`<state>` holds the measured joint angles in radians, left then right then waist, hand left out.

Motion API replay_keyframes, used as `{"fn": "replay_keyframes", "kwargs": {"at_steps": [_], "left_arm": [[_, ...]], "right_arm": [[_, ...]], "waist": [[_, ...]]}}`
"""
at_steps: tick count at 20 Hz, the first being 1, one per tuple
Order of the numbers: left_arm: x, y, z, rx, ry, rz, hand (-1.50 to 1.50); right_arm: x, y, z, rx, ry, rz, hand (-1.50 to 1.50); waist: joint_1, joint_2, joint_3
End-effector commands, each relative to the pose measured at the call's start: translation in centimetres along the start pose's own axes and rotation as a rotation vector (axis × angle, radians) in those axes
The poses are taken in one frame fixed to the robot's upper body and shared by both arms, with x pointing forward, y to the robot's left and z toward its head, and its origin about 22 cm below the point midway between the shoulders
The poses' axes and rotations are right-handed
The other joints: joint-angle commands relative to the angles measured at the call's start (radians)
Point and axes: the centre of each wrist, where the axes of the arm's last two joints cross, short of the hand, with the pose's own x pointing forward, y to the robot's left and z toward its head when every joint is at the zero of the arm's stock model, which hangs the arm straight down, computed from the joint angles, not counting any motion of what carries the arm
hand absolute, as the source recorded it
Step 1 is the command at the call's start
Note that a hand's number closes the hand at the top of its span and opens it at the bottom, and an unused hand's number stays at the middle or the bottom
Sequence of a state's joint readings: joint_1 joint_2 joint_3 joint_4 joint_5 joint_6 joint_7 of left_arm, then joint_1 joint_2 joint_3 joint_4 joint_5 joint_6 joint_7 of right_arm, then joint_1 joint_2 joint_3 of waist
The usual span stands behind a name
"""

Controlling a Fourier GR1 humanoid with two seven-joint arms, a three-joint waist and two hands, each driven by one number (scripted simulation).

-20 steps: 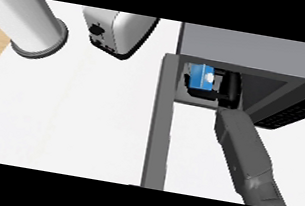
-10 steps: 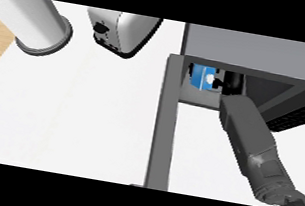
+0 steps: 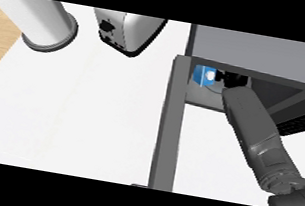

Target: Pick up the milk, place it into the microwave and close the microwave

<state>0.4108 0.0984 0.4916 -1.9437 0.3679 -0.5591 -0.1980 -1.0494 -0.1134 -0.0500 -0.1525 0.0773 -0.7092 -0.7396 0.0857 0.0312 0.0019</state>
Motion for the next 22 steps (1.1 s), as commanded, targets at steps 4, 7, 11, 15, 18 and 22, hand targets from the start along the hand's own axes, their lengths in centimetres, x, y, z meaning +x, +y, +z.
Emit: {"fn": "replay_keyframes", "kwargs": {"at_steps": [4, 7, 11, 15, 18, 22], "left_arm": [[-0.5, -0.3, -0.8, -0.009, -0.006, -0.001, -1.5], [-0.7, -0.4, -1.2, -0.024, 0.002, -0.001, -1.5], [-0.8, -0.4, -2.1, -0.035, -0.018, 0.008, -1.5], [-1.1, -0.3, -1.2, -0.034, 0.021, 0.024, -1.5], [-1.0, 0.4, -2.2, -0.034, 0.006, 0.015, -1.5], [-1.1, 0.3, -2.3, -0.035, 0.01, 0.003, -1.5]], "right_arm": [[-1.8, -1.4, 0.5, -0.113, 0.043, 0.085, 1.5], [-0.5, -2.2, -1.8, -0.139, 0.072, 0.084, 1.5], [-2.5, -3.3, -0.7, -0.156, 0.114, 0.101, 1.5], [-4.6, -5.4, 0.0, -0.139, 0.123, 0.157, 1.5], [-4.7, -4.8, 0.5, -0.162, 0.175, 0.167, 1.5], [-5.0, -5.7, 0.2, -0.145, 0.16, 0.215, 1.5]], "waist": [[0.007, 0.013, 0.001], [0.016, 0.015, 0.001], [0.021, 0.023, 0.002], [0.033, 0.023, 0.003], [0.037, 0.028, 0.003], [0.048, 0.031, 0.003]]}}
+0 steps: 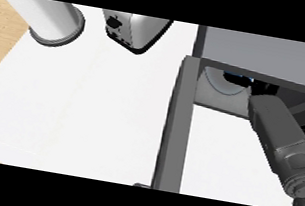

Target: Pick up the milk, place it into the microwave and close the microwave

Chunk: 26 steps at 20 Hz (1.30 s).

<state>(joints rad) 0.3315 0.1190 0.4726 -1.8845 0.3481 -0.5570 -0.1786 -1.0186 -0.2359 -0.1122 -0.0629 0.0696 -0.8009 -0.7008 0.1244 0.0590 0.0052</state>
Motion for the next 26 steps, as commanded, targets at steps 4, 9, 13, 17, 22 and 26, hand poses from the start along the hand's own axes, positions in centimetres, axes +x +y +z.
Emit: {"fn": "replay_keyframes", "kwargs": {"at_steps": [4, 9, 13, 17, 22, 26], "left_arm": [[-0.2, 0.1, -0.9, -0.003, 0.006, -0.001, -1.5], [-0.5, 0.7, -1.1, -0.002, 0.015, -0.021, -1.5], [-0.9, 0.4, -1.7, -0.029, 0.015, -0.011, -1.5], [-1.5, 0.1, -2.2, -0.015, 0.005, -0.008, -1.5], [-2.1, 0.3, -2.3, -0.023, 0.0, 0.015, -1.5], [-2.5, 0.6, -2.1, -0.042, 0.02, 0.003, -1.5]], "right_arm": [[-1.0, 0.2, 1.1, 0.056, -0.039, 0.084, -1.5], [0.3, 0.2, 0.0, -0.001, -0.056, 0.072, -1.5], [1.9, 1.9, 0.7, -0.001, -0.091, 0.087, -1.5], [2.8, 1.9, -0.1, 0.027, -0.092, 0.068, -1.5], [2.8, 3.2, 1.6, 0.082, -0.088, 0.065, -1.5], [3.1, 3.0, 1.1, 0.072, -0.089, 0.065, -1.5]], "waist": [[0.009, 0.004, 0.001], [0.011, 0.005, 0.001], [0.02, 0.006, 0.0], [0.015, 0.003, -0.001], [0.013, 0.002, -0.001], [0.004, -0.001, -0.002]]}}
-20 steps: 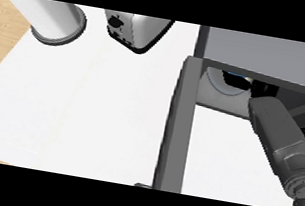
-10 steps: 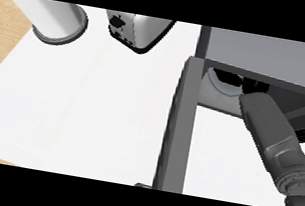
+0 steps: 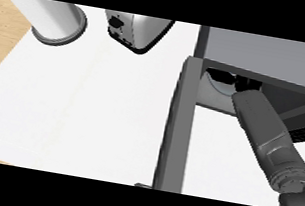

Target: Pick up the milk, place it into the microwave and close the microwave

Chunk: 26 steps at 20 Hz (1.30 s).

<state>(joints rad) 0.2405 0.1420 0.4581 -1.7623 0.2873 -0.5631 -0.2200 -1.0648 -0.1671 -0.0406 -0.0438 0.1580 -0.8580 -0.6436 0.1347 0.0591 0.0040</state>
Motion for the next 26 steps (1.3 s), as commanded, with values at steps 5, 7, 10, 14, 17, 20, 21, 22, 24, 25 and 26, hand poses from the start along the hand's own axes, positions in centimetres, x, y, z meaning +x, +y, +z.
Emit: {"fn": "replay_keyframes", "kwargs": {"at_steps": [5, 7, 10, 14, 17, 20, 21, 22, 24, 25, 26], "left_arm": [[-1.4, -0.6, 0.0, 0.014, -0.01, 0.015, -1.5], [-0.8, -1.1, 1.1, 0.016, -0.016, 0.001, -1.5], [-0.9, -1.0, 1.4, 0.01, -0.001, -0.002, -1.5], [-0.5, -0.8, 1.5, 0.02, -0.022, -0.014, -1.5], [-0.2, -1.7, 1.9, 0.03, -0.009, -0.014, -1.5], [-1.2, -0.8, 2.8, 0.039, -0.007, 0.0, -1.5], [0.0, -1.9, 2.8, 0.036, 0.001, -0.011, -1.5], [-0.2, -1.7, 3.2, 0.032, 0.0, -0.011, -1.5], [0.3, -1.8, 3.7, 0.039, -0.002, -0.025, -1.5], [0.8, -2.1, 3.1, 0.023, -0.015, -0.029, -1.5], [-0.2, -2.1, 4.1, 0.038, 0.013, -0.027, -1.5]], "right_arm": [[0.3, 0.5, 0.4, 0.026, -0.022, -0.041, -1.5], [0.1, 0.0, 0.0, 0.017, -0.014, -0.04, -1.5], [-0.6, -0.6, -0.1, 0.012, -0.008, -0.07, -1.5], [-1.2, 0.3, 1.5, 0.049, -0.004, -0.112, -1.5], [-2.2, -0.3, 1.7, 0.08, -0.008, -0.153, -1.5], [-1.7, 0.5, 2.2, 0.096, -0.013, -0.265, -1.5], [-3.8, -0.4, 3.2, 0.114, -0.013, -0.262, -1.5], [-2.7, 0.3, 3.0, 0.134, -0.011, -0.328, -1.5], [-3.0, 1.5, 5.1, 0.135, -0.001, -0.35, -1.5], [-3.6, 1.0, 5.0, 0.148, -0.015, -0.365, -1.5], [-3.3, 1.2, 5.2, 0.142, -0.006, -0.401, -1.5]], "waist": [[-0.031, -0.01, -0.001], [-0.018, -0.013, 0.0], [-0.028, -0.016, 0.0], [-0.049, -0.025, -0.001], [-0.059, -0.03, 0.0], [-0.069, -0.033, -0.001], [-0.069, -0.034, 0.0], [-0.078, -0.039, -0.001], [-0.075, -0.038, -0.001], [-0.08, -0.04, -0.001], [-0.093, -0.045, -0.002]]}}
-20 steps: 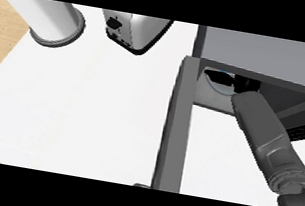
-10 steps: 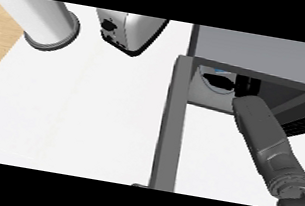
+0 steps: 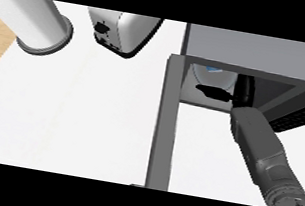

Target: Pick up the milk, place it into the microwave and close the microwave

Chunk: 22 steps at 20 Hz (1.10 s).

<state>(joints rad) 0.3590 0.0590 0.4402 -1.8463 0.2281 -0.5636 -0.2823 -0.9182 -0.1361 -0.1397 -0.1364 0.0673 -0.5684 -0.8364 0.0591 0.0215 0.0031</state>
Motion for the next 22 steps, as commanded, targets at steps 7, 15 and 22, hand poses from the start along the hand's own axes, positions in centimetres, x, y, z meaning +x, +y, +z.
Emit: {"fn": "replay_keyframes", "kwargs": {"at_steps": [7, 15, 22], "left_arm": [[-0.2, -3.0, 1.3, -0.119, 0.054, 0.059, -1.5], [-0.4, -3.8, 1.0, -0.23, 0.037, 0.122, -1.5], [0.2, -6.8, -0.4, -0.363, 0.049, 0.108, -1.5]], "right_arm": [[-1.5, 3.5, 6.2, 0.064, 0.016, -0.262, -1.5], [-3.4, 3.3, 10.6, 0.187, 0.028, -0.489, -1.5], [-4.2, 1.9, 15.0, 0.17, 0.01, -0.529, -1.5]], "waist": [[-0.046, -0.02, -0.002], [-0.07, -0.032, -0.004], [-0.076, -0.033, -0.004]]}}
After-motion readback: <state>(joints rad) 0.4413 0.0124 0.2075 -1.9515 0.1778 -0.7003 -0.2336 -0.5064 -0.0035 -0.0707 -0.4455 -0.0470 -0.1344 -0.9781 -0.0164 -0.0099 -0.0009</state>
